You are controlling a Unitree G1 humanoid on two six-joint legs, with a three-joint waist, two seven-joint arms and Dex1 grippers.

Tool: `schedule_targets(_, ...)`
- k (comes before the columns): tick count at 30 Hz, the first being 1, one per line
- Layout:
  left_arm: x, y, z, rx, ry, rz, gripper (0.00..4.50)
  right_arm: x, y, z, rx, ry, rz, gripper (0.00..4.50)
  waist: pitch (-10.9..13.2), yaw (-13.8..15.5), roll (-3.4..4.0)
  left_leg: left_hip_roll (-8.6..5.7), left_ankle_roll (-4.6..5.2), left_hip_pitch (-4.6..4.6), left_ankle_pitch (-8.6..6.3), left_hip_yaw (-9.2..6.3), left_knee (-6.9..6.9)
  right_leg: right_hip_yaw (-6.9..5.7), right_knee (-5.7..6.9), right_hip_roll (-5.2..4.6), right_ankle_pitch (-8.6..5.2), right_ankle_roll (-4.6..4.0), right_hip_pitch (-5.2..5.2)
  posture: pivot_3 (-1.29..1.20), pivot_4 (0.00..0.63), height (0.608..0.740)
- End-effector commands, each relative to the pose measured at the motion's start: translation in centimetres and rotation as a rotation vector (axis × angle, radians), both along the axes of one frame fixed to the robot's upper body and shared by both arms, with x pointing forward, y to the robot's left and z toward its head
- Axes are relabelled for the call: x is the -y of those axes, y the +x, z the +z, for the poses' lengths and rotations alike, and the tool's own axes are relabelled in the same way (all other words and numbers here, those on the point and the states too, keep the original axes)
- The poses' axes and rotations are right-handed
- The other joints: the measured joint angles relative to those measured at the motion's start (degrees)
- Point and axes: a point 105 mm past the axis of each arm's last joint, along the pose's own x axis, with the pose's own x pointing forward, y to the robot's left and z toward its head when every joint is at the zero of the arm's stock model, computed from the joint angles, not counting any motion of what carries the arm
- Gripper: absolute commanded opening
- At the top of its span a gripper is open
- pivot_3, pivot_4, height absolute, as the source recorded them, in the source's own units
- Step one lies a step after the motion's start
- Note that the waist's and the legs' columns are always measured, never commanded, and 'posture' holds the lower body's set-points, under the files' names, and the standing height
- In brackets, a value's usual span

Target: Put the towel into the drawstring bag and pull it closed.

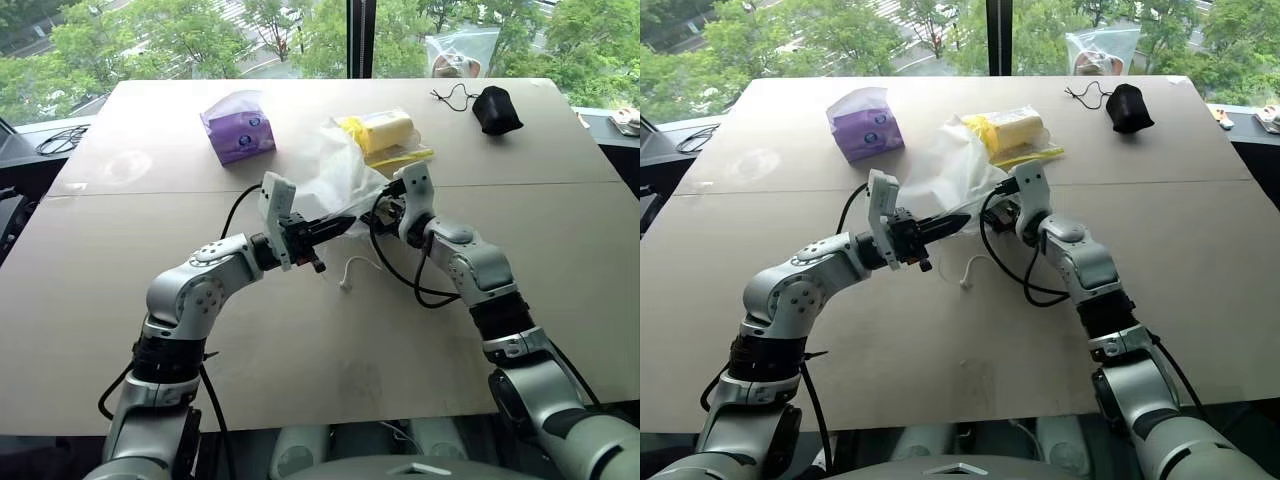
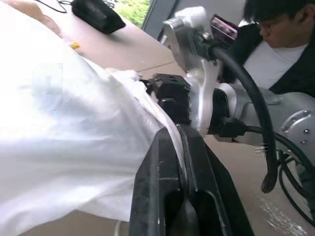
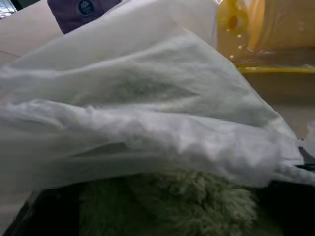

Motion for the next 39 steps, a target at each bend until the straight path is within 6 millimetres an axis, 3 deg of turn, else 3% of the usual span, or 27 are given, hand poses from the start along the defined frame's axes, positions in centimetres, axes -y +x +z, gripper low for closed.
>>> schedule_targets(1, -0.3, -0.4, 2.1, 0.104, -0.027, 0.003, 0.00, 2.4, 0.9, 0.4, 0.039, -0.007, -0.110, 3.16, 0.00, 0.01, 0.00, 0.00, -0.01, 0.00, 0.01, 0.00, 0.00, -0.01, 0.00, 0.00, 0.00, 0.00, 0.00, 0.00, 0.150, 0.740)
schedule_targets(5, -0.5, 0.0, 1.9, 0.113, -0.015, 0.029, 0.00, 2.1, 0.6, 1.1, 0.075, 0.002, -0.088, 1.23, 0.00, 0.00, 0.00, 0.00, 0.01, -0.01, 0.00, 0.00, 0.00, 0.00, 0.00, 0.04, 0.00, 0.00, 0.00, 0.00, 0.150, 0.740)
schedule_targets(9, -1.2, 0.5, 1.7, 0.120, 0.001, 0.066, 0.00, 1.9, -0.3, 1.6, 0.120, -0.017, -0.027, 1.23, 0.00, 0.05, 0.00, 0.01, 0.02, -0.02, -0.01, -0.01, 0.00, -0.01, 0.00, 0.17, 0.00, 0.00, 0.00, 0.00, 0.150, 0.740)
schedule_targets(15, -3.9, 2.6, 0.2, 0.095, 0.103, 0.231, 0.00, 0.3, -5.5, 2.4, 0.177, -0.072, 0.279, 1.23, 0.00, 0.15, 0.00, 0.01, 0.06, -0.04, -0.03, -0.02, 0.01, -0.04, -0.06, 0.18, 0.00, 0.01, 0.01, 0.00, 0.150, 0.740)
schedule_targets(18, -4.5, 3.2, 0.3, 0.114, 0.125, 0.262, 0.00, 0.4, -6.5, 2.7, 0.217, -0.149, 0.337, 1.23, 0.00, -0.03, 0.00, 0.03, 0.08, -0.03, -0.05, -0.07, 0.01, -0.07, -0.06, 0.21, 0.00, 0.01, 0.01, 0.00, 0.150, 0.740)
schedule_targets(21, -4.0, 3.0, 1.2, 0.158, 0.121, 0.227, 0.00, 0.1, -5.8, 2.6, 0.217, -0.166, 0.319, 2.12, 0.00, 0.08, -0.01, 0.03, 0.08, -0.03, -0.05, -0.12, 0.02, -0.13, -0.06, 0.22, 0.00, 0.01, 0.03, 0.00, 0.150, 0.740)
schedule_targets(24, -3.1, 2.3, 2.1, 0.203, 0.103, 0.159, 0.00, 0.1, -2.9, 1.3, 0.192, -0.238, 0.162, 3.60, -0.01, -0.22, -0.01, 0.04, 0.06, 0.01, -0.04, -0.08, 0.03, -0.04, -0.05, 0.19, 0.00, 0.01, 0.03, 0.00, 0.150, 0.740)
schedule_targets(26, -2.7, 2.0, 2.5, 0.215, 0.090, 0.135, 0.00, -0.8, -2.4, 0.7, 0.177, -0.238, 0.173, 4.45, -0.01, -0.02, -0.01, 0.05, -0.01, 0.00, 0.01, -0.08, 0.02, -0.06, -0.04, 0.21, 0.01, 0.00, 0.02, 0.00, 0.150, 0.740)
schedule_targets(29, -2.1, 1.4, 2.7, 0.217, 0.079, 0.095, 0.00, -1.9, -1.0, 1.3, 0.145, -0.082, 0.111, 4.45, -0.01, 0.01, -0.01, 0.05, -0.09, -0.03, 0.05, -0.08, 0.04, -0.07, -0.04, 0.20, 0.01, 0.00, 0.02, 0.00, 0.150, 0.740)
schedule_targets(33, -2.1, 1.1, 2.3, 0.204, 0.078, 0.093, 0.00, -2.9, -1.0, 1.7, 0.128, 0.010, 0.131, 4.45, -0.01, 0.06, -0.01, 0.03, -0.16, -0.04, 0.10, -0.07, 0.04, -0.05, -0.05, 0.20, 0.01, 0.01, 0.02, 0.00, 0.150, 0.740)
schedule_targets(36, -3.0, 1.7, 1.9, 0.200, 0.110, 0.129, 0.00, -2.9, -3.0, 2.4, 0.145, 0.043, 0.227, 4.45, -0.01, 0.25, -0.01, 0.02, -0.15, -0.10, 0.09, -0.10, 0.05, -0.11, -0.07, 0.18, 0.01, 0.01, 0.02, 0.00, 0.150, 0.740)
schedule_targets(39, -3.8, 2.3, 1.6, 0.208, 0.141, 0.156, 0.00, -1.3, -5.1, 2.8, 0.139, 0.045, 0.283, 4.45, -0.01, 0.33, -0.01, 0.01, -0.03, -0.12, 0.02, -0.13, 0.05, -0.13, -0.11, 0.17, 0.01, 0.01, 0.02, 0.00, 0.150, 0.740)
